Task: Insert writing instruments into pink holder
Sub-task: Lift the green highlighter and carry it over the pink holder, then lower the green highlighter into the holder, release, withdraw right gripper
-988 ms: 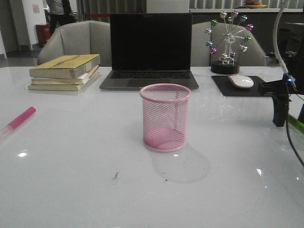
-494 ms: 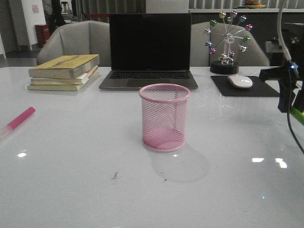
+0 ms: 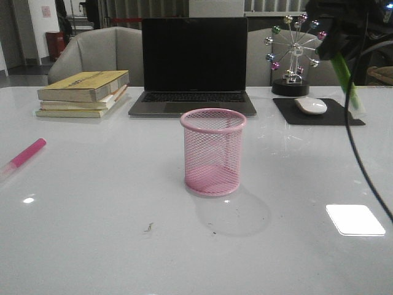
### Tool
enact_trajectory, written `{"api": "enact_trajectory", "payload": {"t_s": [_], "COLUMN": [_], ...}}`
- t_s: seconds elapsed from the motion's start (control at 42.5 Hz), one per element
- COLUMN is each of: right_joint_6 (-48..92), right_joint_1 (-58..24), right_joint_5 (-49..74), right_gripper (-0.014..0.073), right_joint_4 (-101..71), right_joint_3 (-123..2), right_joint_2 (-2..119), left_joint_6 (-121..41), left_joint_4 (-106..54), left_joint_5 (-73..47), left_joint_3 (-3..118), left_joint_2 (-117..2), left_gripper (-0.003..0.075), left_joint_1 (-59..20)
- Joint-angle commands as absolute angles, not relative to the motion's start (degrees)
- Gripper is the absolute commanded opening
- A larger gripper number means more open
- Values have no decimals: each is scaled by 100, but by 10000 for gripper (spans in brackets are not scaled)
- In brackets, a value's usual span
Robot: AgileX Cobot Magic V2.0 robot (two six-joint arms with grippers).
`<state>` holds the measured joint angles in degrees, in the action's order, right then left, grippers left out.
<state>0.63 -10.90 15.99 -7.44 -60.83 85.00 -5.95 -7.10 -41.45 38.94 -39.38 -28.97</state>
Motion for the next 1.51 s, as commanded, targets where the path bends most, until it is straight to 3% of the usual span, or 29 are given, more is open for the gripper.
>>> {"api": "enact_trajectory", "payload": {"t_s": [0.0, 0.353, 0.753, 0.847, 0.988, 1.106, 1.271, 1.482], "right_joint_6": [129, 129, 92, 92, 92, 92, 92, 203], "right_joint_1": [-1469, -2882, -3178, -3178, -3178, -3178, -3178, -3178], "right_joint_5": [117, -3259, -5031, -5290, -5306, -5374, -4654, -1650], "right_gripper": [130, 130, 133, 185, 368, 458, 456, 456], "right_joint_4": [-802, -695, -412, -283, -264, -264, -260, -242], "right_joint_3": [-5681, -4633, -4633, -4633, -4633, -4633, -4633, -4661], "right_joint_2": [7877, 8084, 9602, 9898, 10122, 10081, 9434, 7693], "left_joint_6": [-593, -593, -593, -593, -593, -593, -593, -593], "left_joint_4": [-796, -796, -796, -796, -796, -796, -796, -796], "left_joint_5": [-3757, -3747, -3747, -3747, -3747, -3747, -3747, -3736], "left_joint_3": [4051, 4051, 4051, 4051, 4051, 4051, 4051, 4051], "left_joint_2": [-3947, -3947, -3947, -3947, -3947, -3947, -3947, -3947], "left_gripper": [454, 454, 454, 454, 454, 454, 454, 454], "left_joint_1": [-2942, -2942, -2942, -2942, -2942, -2942, -2942, -2942]}}
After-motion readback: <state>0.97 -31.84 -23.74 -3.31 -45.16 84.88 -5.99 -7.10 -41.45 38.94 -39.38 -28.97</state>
